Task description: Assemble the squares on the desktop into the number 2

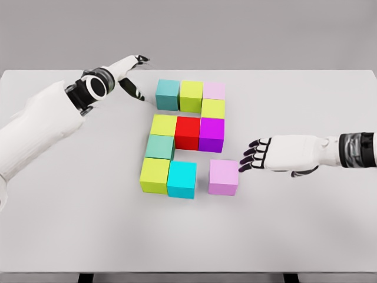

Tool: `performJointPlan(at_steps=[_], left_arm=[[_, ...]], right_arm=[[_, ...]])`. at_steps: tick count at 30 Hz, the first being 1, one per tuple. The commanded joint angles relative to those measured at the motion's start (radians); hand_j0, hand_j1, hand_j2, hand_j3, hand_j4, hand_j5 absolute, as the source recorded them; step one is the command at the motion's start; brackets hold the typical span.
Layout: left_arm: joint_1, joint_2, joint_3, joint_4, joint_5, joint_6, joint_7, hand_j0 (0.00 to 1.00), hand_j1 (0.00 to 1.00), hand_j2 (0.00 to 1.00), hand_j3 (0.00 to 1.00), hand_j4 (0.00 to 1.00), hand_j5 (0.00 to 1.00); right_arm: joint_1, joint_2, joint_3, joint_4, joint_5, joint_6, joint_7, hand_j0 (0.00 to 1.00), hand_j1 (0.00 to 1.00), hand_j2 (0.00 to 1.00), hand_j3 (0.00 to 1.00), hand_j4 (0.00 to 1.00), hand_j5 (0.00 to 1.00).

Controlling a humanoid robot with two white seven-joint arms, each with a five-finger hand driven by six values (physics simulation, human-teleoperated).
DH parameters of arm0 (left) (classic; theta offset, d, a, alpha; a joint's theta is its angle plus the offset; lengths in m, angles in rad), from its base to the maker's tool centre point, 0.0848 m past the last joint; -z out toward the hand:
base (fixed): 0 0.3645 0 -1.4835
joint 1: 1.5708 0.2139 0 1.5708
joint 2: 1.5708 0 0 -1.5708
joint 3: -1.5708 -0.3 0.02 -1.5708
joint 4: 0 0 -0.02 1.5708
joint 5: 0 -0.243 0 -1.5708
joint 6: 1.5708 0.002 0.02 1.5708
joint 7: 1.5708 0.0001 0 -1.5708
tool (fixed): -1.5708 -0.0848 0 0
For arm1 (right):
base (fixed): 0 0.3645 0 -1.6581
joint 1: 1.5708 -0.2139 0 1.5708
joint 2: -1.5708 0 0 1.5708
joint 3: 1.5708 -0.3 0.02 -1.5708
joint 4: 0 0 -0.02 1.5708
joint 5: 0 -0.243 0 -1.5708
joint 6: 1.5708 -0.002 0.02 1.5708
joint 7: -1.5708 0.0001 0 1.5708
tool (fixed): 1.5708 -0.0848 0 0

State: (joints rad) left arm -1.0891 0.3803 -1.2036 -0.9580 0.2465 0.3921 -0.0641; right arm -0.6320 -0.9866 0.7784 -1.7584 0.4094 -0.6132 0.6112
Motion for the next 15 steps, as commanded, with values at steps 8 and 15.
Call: performJointPlan(at_steps=[8,15], left_arm=[[-0.086,0.229,-0.108,-0.15,-0.096,-0.029,-0.379,1.0,1.0,1.0,1.0,1.0,1.0],[-0.086,0.209,-0.108,-0.147,-0.204,-0.022,-0.396,1.0,1.0,1.0,1.0,1.0,1.0]], right_arm=[[-0.005,0.016,-0.044,0.117,0.017,0.002,0.0,1.0,1.0,1.0,1.0,1.0,1.0],[-0.003,0.054,0.01,0.103,0.101,0.002,0.0,1.0,1.0,1.0,1.0,1.0,1.0]])
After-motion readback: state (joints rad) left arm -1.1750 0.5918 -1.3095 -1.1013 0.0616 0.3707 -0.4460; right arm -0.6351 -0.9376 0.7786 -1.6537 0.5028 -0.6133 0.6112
